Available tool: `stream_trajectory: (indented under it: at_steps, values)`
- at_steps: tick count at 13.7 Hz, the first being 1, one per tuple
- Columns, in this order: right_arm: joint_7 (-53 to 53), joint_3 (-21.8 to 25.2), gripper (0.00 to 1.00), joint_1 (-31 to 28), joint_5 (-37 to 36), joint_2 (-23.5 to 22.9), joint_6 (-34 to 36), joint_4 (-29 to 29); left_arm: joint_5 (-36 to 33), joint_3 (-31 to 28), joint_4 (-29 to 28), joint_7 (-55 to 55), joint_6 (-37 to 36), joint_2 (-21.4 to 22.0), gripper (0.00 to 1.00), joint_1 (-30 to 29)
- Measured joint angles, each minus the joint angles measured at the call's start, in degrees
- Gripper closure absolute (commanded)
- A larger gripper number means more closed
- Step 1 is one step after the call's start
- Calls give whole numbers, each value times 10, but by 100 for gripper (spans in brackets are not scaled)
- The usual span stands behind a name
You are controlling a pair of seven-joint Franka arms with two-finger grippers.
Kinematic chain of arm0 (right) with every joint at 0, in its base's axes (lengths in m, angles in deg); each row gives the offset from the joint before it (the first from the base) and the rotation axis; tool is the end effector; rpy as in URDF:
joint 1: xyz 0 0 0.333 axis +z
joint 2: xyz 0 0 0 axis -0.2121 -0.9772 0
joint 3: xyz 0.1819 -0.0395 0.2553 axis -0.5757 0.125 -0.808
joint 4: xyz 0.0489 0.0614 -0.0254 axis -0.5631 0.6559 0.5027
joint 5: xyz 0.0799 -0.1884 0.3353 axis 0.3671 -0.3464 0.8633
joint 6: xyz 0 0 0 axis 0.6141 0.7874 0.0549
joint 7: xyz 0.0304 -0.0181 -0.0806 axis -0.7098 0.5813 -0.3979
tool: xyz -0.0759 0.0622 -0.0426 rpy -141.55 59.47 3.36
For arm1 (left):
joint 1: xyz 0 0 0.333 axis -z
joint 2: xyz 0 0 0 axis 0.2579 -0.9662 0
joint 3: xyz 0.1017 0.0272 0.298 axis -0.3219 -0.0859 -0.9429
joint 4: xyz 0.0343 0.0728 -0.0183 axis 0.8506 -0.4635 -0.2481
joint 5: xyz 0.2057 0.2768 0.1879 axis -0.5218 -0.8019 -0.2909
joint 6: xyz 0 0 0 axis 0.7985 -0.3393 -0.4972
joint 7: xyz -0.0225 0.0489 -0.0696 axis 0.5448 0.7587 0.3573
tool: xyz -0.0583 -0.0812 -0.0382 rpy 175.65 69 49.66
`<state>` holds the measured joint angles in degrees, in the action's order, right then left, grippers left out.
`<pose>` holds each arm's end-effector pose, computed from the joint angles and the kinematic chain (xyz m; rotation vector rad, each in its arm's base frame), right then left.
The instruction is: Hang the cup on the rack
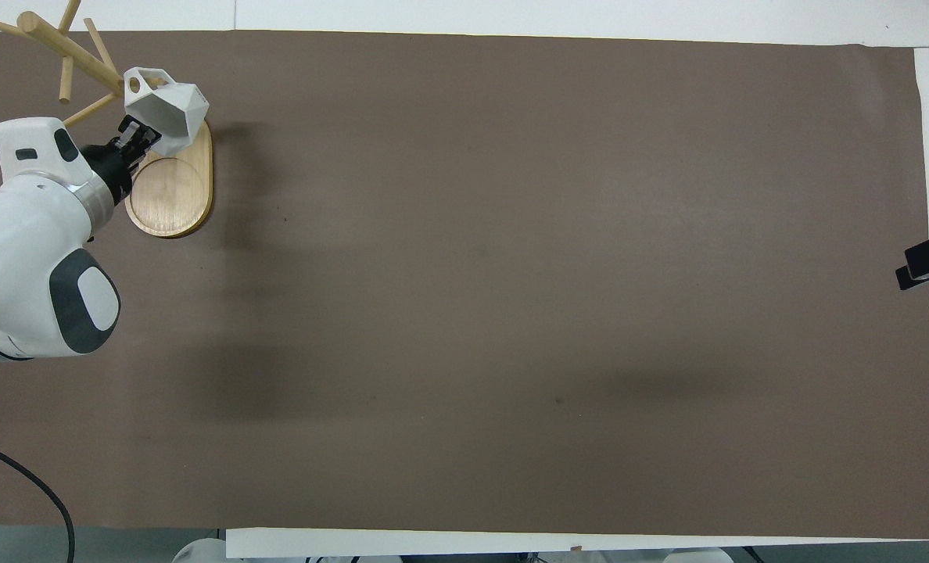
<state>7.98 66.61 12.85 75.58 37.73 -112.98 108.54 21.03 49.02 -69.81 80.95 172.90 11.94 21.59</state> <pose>0.5138 -0.0748 0.6161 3.1054 0.0257 -0.3476 0.5793 -0.0694 0.3901 2.4564 1.0005 0.8590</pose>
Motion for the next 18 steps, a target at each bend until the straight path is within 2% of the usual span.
stream_trajectory:
  at_steps: [1,2,3,6,7,9,10,11,14,16,18]
  values:
    - [0,0,0,0,0,0,0,0,0,0,1,0,-2,0,78,-2]
    - [0,0,0,0,0,0,0,0,0,0,3,0,-9,0,67,-4]
    - [0,0,0,0,0,0,0,0,0,0,7,0,-23,0,62,-5]
    - [0,0,0,0,0,0,0,0,0,0,12,0,-42,1,58,-6]
    - [0,0,0,0,0,0,0,0,0,0,12,0,-50,2,50,-7]
    - [0,0,0,0,0,0,0,0,0,0,12,0,-98,15,15,-8]
    - [0,0,0,0,0,0,0,0,0,0,13,-4,-148,32,4,-9]
    - [0,0,0,0,0,0,0,0,0,0,14,-16,-210,56,1,-11]
    - [0,0,0,0,0,0,0,0,0,-3,36,-106,-420,131,1,-39]
    - [0,0,0,0,0,0,0,0,0,-4,92,-201,-578,157,1,-60]
    - [0,0,0,0,0,0,0,0,-5,-6,176,-292,-721,153,1,-78]
